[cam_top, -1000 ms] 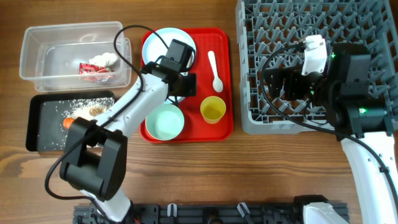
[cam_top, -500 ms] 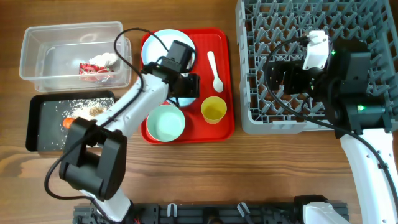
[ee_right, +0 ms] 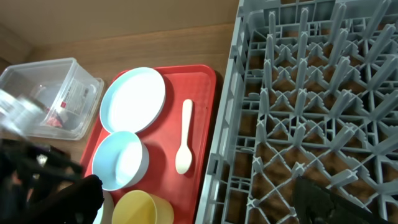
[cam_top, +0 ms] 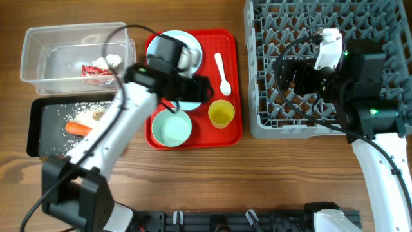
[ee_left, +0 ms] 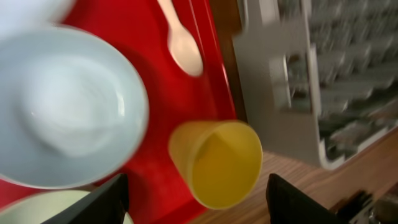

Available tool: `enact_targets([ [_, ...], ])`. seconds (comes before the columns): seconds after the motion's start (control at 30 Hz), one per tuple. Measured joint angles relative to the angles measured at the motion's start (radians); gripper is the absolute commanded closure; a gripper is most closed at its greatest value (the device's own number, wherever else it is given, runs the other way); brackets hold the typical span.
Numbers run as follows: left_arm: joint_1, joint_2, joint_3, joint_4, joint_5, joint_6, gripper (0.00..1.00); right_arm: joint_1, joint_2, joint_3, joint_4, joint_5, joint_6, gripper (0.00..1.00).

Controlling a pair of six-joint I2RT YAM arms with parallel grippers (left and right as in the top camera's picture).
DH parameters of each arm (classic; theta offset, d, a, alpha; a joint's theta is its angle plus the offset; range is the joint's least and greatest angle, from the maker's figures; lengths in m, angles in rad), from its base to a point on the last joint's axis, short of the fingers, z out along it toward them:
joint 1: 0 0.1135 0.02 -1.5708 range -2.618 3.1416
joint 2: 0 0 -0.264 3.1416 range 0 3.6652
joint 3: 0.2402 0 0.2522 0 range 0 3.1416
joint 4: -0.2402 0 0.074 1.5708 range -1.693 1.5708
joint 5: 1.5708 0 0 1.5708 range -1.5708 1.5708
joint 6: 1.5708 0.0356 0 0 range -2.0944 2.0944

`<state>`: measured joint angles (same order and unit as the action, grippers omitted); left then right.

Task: Sort waste into correct bins and load items into the dishwasher rack
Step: 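Grasp the yellow cup with the left gripper and lift it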

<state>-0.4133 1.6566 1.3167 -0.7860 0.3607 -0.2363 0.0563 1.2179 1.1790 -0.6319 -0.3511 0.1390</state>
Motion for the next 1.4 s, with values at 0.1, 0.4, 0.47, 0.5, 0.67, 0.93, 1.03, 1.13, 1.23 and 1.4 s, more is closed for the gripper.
enact_targets([
  [0.1,-0.088,0.051,0.000,-0.039,-0.049,0.016,0.40,0.000,0.000,0.000,-0.004,0.000,0.000,0.00],
  [0.4,-0.137,0.182,0.000,-0.066,-0.109,0.032,0.67,0.000,0.000,0.000,-0.032,0.019,0.000,0.00],
  [0.47,-0.137,0.182,0.000,-0.064,-0.111,0.039,0.85,0.000,0.000,0.000,-0.035,0.023,0.000,0.00],
  [0.5,-0.137,0.182,0.000,-0.063,-0.113,0.033,0.92,0.000,0.000,0.000,-0.036,0.023,0.000,0.00],
  [0.67,-0.137,0.182,0.000,-0.059,-0.123,0.031,0.96,0.000,0.000,0.000,-0.036,0.027,0.000,0.00],
  [0.93,-0.127,0.176,0.000,-0.044,-0.081,0.006,0.96,0.000,0.000,0.000,-0.036,0.031,0.015,0.00],
  [1.03,-0.082,0.143,0.000,-0.040,0.016,0.005,0.96,0.000,0.000,0.000,-0.029,0.030,0.038,0.00],
  [1.13,0.024,0.076,0.000,0.006,0.178,0.002,0.96,0.000,0.000,0.000,0.006,-0.023,0.051,0.00],
  [1.23,0.138,0.028,0.001,0.087,0.358,-0.005,0.96,0.000,0.000,0.000,0.075,-0.128,0.055,0.00],
  [1.4,0.262,0.017,0.001,0.239,0.648,-0.010,0.96,0.000,0.015,0.000,0.222,-0.383,0.020,0.00],
])
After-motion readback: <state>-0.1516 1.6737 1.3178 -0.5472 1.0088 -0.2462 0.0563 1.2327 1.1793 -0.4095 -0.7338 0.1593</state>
